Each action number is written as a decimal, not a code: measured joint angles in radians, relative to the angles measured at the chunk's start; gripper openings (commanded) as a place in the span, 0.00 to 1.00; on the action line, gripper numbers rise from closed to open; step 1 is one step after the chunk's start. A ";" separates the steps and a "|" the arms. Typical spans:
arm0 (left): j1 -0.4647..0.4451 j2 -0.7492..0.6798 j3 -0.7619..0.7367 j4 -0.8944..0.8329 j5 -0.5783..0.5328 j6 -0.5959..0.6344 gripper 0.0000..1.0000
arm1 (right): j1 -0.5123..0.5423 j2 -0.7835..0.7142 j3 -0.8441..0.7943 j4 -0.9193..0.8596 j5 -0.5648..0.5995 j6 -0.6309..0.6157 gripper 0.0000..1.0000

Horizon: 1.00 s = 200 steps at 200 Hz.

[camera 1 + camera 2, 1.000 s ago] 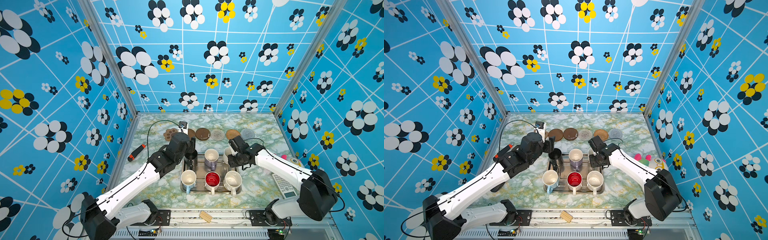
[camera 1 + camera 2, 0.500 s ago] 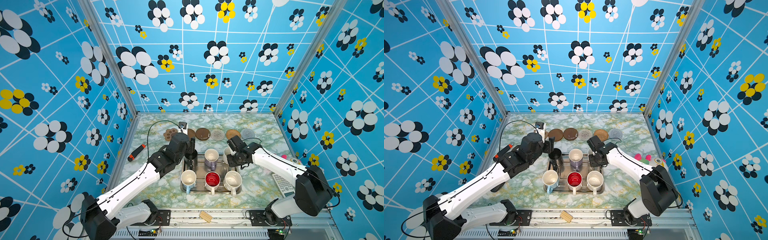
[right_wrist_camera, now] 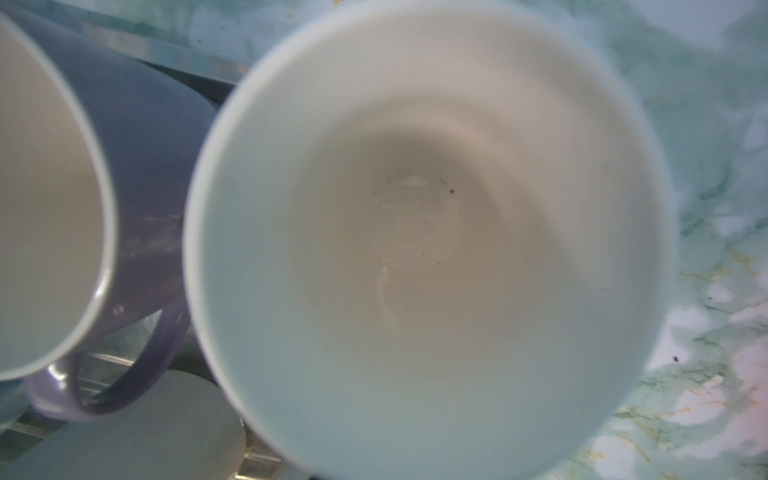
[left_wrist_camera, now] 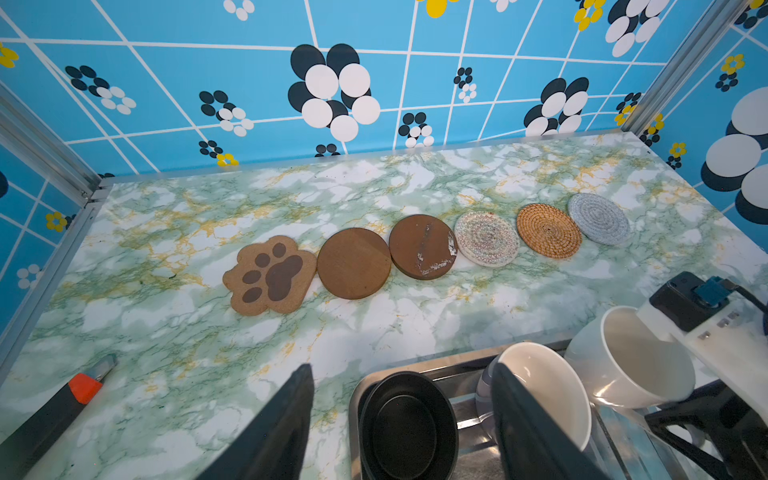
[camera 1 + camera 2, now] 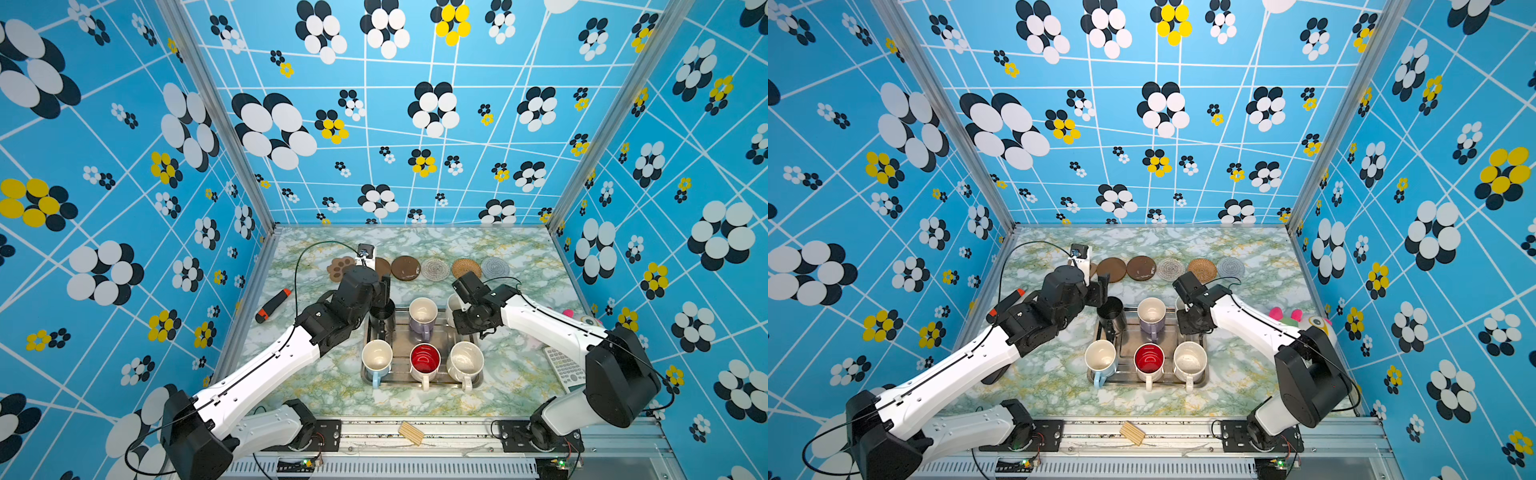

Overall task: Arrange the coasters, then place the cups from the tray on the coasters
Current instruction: 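Lower the right gripper onto the white mug at the tray's far corner and grasp it, then lift the white mug with the right gripper and carry it toward the grey woven coaster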

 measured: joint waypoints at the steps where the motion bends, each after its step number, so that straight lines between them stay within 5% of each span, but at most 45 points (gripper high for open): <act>1: 0.000 0.000 0.000 0.000 0.000 0.000 0.68 | 0.000 0.000 0.000 0.000 0.000 0.002 0.20; 44: 0.004 0.000 0.000 0.000 0.003 0.000 0.68 | 0.002 0.004 0.013 -0.008 0.010 0.002 0.00; 200: 0.026 -0.033 -0.029 0.003 0.003 0.000 0.68 | 0.005 -0.052 0.156 -0.107 0.117 -0.018 0.00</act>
